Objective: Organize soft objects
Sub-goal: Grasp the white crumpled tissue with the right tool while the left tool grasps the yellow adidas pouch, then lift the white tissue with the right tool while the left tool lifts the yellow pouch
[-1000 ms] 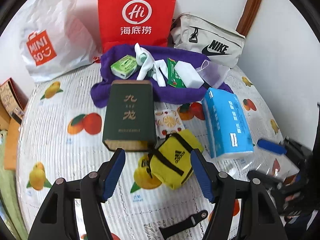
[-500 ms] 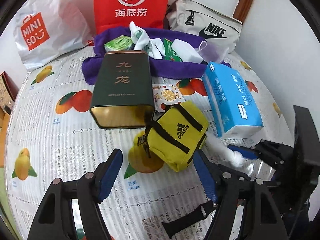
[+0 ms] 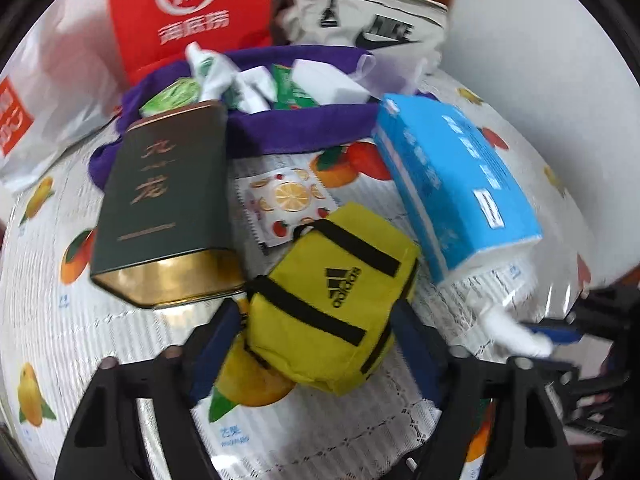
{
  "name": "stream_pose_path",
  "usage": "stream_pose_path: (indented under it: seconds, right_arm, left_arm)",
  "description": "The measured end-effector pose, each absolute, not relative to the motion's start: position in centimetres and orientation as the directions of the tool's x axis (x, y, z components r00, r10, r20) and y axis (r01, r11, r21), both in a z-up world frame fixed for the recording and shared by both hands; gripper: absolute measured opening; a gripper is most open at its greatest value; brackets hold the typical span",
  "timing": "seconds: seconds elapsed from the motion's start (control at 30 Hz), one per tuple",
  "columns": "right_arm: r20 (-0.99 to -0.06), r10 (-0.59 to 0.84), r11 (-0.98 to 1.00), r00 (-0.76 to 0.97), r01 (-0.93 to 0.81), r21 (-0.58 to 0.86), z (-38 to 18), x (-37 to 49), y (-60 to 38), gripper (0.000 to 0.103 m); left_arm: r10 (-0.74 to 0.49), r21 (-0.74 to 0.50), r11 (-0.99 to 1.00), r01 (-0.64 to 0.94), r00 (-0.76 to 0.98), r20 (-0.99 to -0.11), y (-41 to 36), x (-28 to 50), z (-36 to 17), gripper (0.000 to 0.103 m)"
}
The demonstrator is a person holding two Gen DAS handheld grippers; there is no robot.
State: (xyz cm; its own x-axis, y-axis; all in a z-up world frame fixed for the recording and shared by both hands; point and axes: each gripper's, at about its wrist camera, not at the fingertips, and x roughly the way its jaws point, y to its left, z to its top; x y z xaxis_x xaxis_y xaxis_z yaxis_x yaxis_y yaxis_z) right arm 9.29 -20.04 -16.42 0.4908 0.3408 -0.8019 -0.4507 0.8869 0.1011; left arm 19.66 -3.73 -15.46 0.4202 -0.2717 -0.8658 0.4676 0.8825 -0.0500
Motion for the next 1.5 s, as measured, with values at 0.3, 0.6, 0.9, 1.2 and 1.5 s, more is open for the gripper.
stream_pose_path:
  seconds: [0.3,0.6,0.9,1.2,1.5]
  right_arm:
    - [-0.799,0.327,0.918,0.505,-0.37,0.142,-16.6,9.5,-22.8,0.02]
    - [-0.786,0.334,0.926,0.521,-0.336,0.171,-16.6,9.1,-24.1,0.02]
    - [-0.767,0.356,0.919,0.533,-0.347,0.186,-15.5,8.5,-24.1,0.02]
    - [-0.726,0.377,0.916,0.575,-0.346,0.201,-13.1,8.3,-23.9,0.02]
    - [-0.694,0.372,0.92,0.616,-0.345,0.187,-9.8,9.9,-24.0,0.02]
  left_arm:
    - [-0.204,0.058,0.853,0.518,0.434,-0.878,-6.0,18.8,-16.0,0.085]
    - [-0.171,0.081,0.873,0.48,0.458,-0.872,-6.1,19.0,-15.8,0.068]
    - [-0.229,0.016,0.886,0.463,0.468,-0.854,-4.2,17.4,-14.0,0.063]
    - [-0.257,-0.027,0.911,0.412,0.514,-0.819,-2.6,15.9,-11.2,0.063]
    - [-0.255,-0.031,0.927,0.375,0.565,-0.784,-1.6,15.8,-8.1,0.063]
